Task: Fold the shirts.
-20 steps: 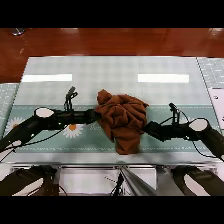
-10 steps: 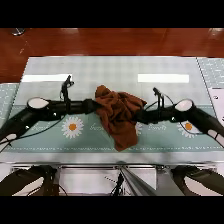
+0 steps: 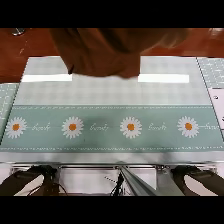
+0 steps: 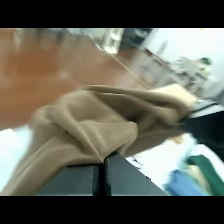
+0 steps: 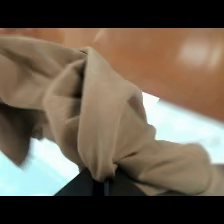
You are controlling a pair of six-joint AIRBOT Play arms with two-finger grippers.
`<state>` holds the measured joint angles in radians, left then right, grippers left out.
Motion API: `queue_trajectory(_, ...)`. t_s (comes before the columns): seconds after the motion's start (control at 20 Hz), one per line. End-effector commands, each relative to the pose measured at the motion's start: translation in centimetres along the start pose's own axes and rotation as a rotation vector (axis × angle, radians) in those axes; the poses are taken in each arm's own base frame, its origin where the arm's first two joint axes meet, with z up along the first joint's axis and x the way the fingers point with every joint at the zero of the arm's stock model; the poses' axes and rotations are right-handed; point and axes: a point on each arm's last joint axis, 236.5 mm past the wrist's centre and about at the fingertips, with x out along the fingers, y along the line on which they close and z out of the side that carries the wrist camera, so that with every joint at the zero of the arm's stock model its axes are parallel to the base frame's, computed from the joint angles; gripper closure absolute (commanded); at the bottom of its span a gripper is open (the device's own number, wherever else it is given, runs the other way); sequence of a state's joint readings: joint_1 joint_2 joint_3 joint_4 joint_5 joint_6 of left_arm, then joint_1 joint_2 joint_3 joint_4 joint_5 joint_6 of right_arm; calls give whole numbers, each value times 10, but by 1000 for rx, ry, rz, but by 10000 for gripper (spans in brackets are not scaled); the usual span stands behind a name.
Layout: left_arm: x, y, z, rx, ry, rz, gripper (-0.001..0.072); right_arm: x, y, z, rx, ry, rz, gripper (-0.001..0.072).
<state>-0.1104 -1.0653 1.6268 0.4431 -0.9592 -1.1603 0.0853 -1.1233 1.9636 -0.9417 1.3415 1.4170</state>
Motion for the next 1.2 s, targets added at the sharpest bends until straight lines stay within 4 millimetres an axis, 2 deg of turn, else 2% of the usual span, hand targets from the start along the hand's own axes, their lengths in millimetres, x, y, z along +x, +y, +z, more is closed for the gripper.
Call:
queue_trajectory(0.0,-61,-27,47,198,-14,243,678,-99,35,15,-147,-79,-141,691)
queue_trajectory(0.1,-94,-51,54,275,-39,304,678,-134,51,-6,-167,-73,-173,691)
queue_trajectory(0.15,-108,-69,54,298,-52,294,678,-145,58,-17,-169,-69,-178,691)
queue_trajectory(0.25,-126,-92,42,326,-29,282,678,-162,68,-40,-154,-47,-181,691)
queue_trajectory(0.35,-135,-97,14,324,76,282,677,-165,70,-71,-118,33,-180,691)
queue_trajectory(0.45,-139,-87,-25,287,242,288,678,-158,63,-112,-54,165,-176,691)
queue_trajectory(0.6,-131,-47,-85,147,453,306,678,-132,43,-181,78,363,-166,691)
queue_trajectory(0.75,-107,18,-157,-61,607,336,677,-87,11,-254,199,512,-162,691)
queue_trajectory(0.8,-95,44,-180,-134,612,354,677,-69,-7,-277,233,543,-186,691)
queue_trajectory(0.95,-57,111,-235,-255,506,422,677,-24,-94,-332,321,532,-422,690)
queue_trajectory(1.05,-35,135,-278,-292,499,447,678,-6,-135,-355,375,553,-532,690)
queue_trajectory(1.15,-11,144,-317,-304,545,446,677,15,-167,-360,429,568,-568,690)
